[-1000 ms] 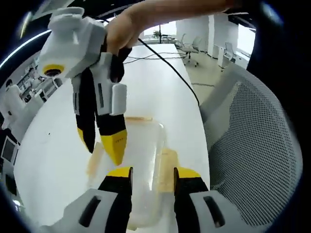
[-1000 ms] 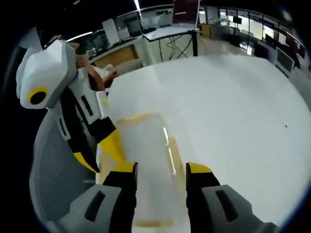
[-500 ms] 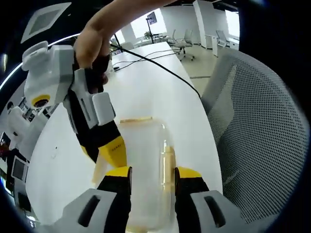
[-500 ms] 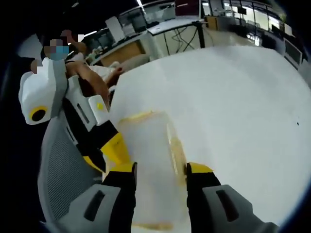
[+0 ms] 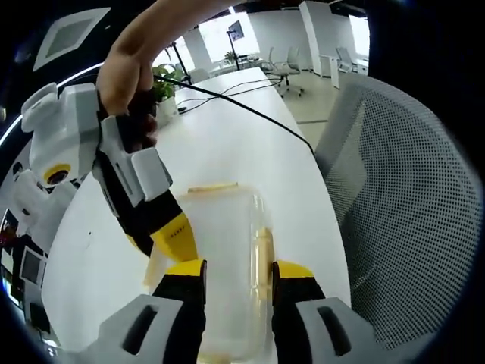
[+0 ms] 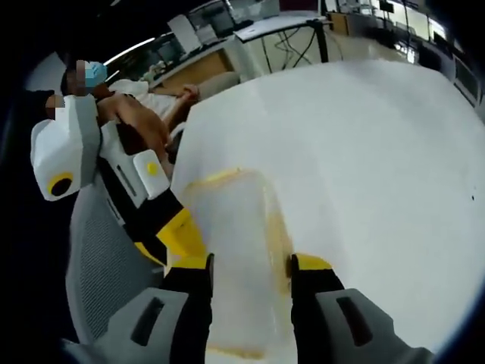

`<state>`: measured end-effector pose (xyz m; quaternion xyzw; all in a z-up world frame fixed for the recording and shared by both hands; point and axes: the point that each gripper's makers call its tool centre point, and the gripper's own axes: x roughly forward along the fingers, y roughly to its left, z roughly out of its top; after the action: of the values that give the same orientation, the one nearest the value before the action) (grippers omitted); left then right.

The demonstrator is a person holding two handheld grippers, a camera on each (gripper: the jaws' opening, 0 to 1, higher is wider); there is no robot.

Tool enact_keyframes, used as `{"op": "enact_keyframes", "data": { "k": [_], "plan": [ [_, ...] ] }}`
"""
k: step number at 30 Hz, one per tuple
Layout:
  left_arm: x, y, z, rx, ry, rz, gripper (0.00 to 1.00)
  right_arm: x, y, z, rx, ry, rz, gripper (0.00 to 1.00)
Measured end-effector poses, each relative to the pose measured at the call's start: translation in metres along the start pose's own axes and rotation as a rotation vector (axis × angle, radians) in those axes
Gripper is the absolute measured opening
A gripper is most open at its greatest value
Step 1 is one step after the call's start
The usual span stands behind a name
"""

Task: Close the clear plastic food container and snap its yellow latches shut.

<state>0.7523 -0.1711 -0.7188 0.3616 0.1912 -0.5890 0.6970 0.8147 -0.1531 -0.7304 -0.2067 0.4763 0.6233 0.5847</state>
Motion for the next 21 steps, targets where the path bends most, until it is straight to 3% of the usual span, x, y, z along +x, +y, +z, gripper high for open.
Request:
{"op": "enact_keyframes", "data": {
  "k": [7, 8, 9, 13, 21],
  "plan": [
    [0.001, 0.002, -0.002, 0.000, 0.004, 0.021, 0.24, 0.003, 0.002, 0.000, 0.011, 0.011, 0.045, 0.35],
    [0.001, 0.003, -0.002, 0.004, 0.002, 0.024, 0.22, 0.004, 0.010, -0.001, -0.002, 0.024, 0.094, 0.33],
    [0.001, 0.004, 0.004, 0.032, -0.016, 0.025, 0.22, 0.003, 0.005, -0.001, 0.002, 0.028, 0.062, 0.33],
    [0.000, 0.001, 0.001, 0.004, -0.011, 0.004, 0.22, 0.003, 0.005, -0.002, -0.012, 0.020, 0.062, 0.33],
    [0.002, 0.000, -0.001, 0.026, -0.009, 0.014, 0.23, 0.001, 0.006, -0.002, -0.030, 0.011, 0.055, 0.33]
  ]
}}
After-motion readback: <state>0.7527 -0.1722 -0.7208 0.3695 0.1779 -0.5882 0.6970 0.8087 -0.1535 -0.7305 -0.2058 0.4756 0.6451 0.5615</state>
